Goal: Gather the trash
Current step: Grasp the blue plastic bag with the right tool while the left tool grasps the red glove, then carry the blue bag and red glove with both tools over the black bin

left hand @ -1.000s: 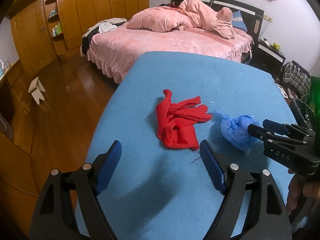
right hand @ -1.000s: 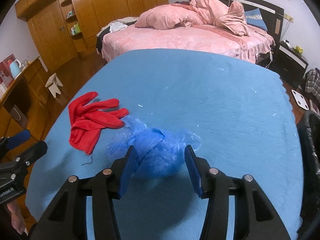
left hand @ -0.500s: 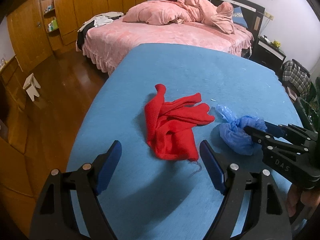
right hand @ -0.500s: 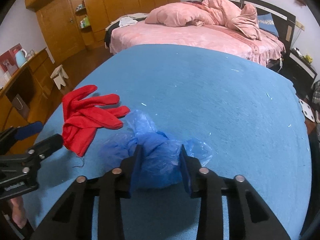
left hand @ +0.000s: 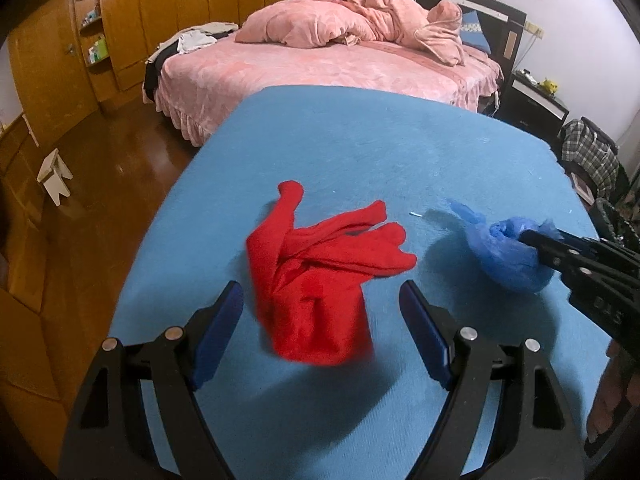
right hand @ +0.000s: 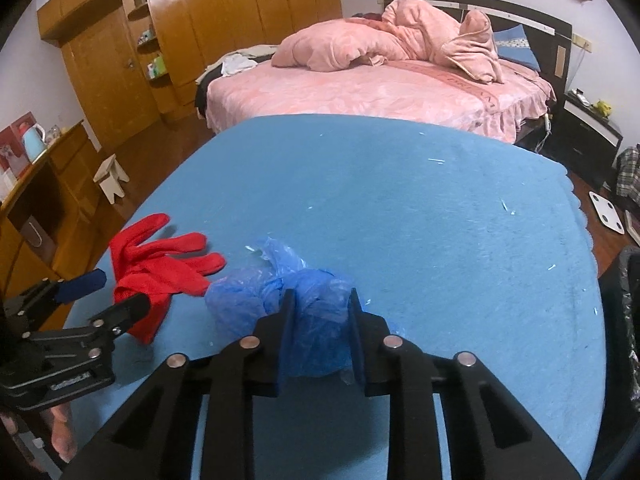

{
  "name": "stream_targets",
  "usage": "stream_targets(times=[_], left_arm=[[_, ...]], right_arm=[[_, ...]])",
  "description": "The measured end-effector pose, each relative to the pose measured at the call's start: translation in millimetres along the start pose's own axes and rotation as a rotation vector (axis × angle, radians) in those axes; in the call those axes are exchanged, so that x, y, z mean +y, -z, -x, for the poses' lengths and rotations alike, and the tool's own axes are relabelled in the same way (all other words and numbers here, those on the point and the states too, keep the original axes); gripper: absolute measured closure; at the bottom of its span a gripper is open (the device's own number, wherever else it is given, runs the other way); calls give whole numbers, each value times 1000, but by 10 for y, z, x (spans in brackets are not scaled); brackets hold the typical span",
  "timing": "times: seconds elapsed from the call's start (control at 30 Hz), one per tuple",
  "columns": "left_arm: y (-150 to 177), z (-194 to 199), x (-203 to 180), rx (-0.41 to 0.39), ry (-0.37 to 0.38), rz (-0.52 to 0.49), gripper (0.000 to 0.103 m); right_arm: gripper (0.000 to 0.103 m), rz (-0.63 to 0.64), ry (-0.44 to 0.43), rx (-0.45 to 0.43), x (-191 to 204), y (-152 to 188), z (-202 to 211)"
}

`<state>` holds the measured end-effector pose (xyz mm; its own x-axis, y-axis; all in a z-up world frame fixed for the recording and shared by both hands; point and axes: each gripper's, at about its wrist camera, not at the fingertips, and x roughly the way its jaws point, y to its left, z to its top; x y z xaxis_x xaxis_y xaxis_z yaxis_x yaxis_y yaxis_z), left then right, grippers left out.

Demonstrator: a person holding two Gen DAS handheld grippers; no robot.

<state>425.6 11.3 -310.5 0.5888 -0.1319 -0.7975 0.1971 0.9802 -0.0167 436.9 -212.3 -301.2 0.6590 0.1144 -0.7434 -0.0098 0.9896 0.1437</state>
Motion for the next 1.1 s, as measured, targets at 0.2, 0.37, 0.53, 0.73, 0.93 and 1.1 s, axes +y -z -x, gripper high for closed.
stream_targets(times=[0.2, 0.37, 0.53, 0.73, 0.93, 1.1], left_arm=[[-53, -311, 2, 49, 1, 14, 34], [-39, -336, 1, 39, -13, 10, 51], [-41, -250, 78, 46, 21, 43, 90], [-32, -47, 67, 39, 11, 55, 91], [-50, 332, 4, 16, -13, 64, 91], [-31, 615, -109, 11, -37, 56, 91]], right_arm=[[78, -9, -8, 18, -72, 30, -60], [78, -11, -12, 19, -87, 39, -68], [78, -16, -13, 22, -93, 28, -56], [78, -15, -17, 19, -71, 26, 29], [78, -11, -29, 8, -67, 10, 226], [78, -8, -34, -11, -82, -5, 462]])
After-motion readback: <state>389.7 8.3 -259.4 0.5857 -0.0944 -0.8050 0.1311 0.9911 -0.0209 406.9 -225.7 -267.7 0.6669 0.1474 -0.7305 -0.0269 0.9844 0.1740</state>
